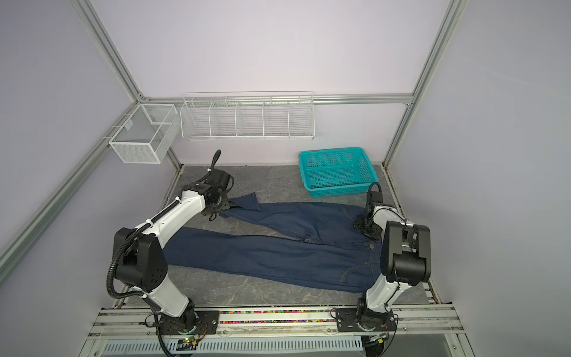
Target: Fold and stack the trousers
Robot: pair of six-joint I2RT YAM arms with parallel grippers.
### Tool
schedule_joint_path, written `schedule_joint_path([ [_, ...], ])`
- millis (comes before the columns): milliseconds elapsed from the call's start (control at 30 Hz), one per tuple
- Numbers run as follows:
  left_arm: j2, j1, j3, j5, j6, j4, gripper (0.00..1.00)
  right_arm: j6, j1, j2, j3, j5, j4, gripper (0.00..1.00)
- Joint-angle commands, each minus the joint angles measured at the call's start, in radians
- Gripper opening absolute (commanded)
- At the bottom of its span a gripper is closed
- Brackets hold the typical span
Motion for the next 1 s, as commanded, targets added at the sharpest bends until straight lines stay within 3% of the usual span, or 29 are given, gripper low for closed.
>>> schedule_joint_path([
  [0,-0.041,0.001,-0.124,-0.026,-0.162,-0.012,0.00,-0.025,-0.019,0.031,-0.004,0.034,-0.057,0.73],
  [200,-0.043,0.004,-0.245,0.021,-0.228,-0.028,0.17,-0.060,-0.025,0.017,-0.001,0.032,-0.065,0.73],
  [300,-0.079,0.003,-0.237,0.029,-0.184,-0.047,0.31,-0.078,-0.026,0.003,-0.001,0.026,-0.068,0.73],
  [367,-0.104,-0.005,-0.200,0.010,-0.137,-0.092,0.47,-0.091,-0.026,-0.011,0.003,0.001,-0.070,0.73],
  [467,-0.122,-0.037,-0.116,-0.026,-0.076,-0.179,0.57,-0.113,-0.025,-0.037,0.004,-0.041,-0.071,0.73],
  [700,-0.050,-0.138,0.079,0.099,0.017,-0.198,0.66,-0.152,-0.024,-0.084,0.006,-0.109,-0.089,0.74],
  [967,0.228,-0.266,0.279,0.209,0.064,-0.083,0.63,-0.172,-0.025,-0.093,-0.007,-0.135,-0.080,0.74],
])
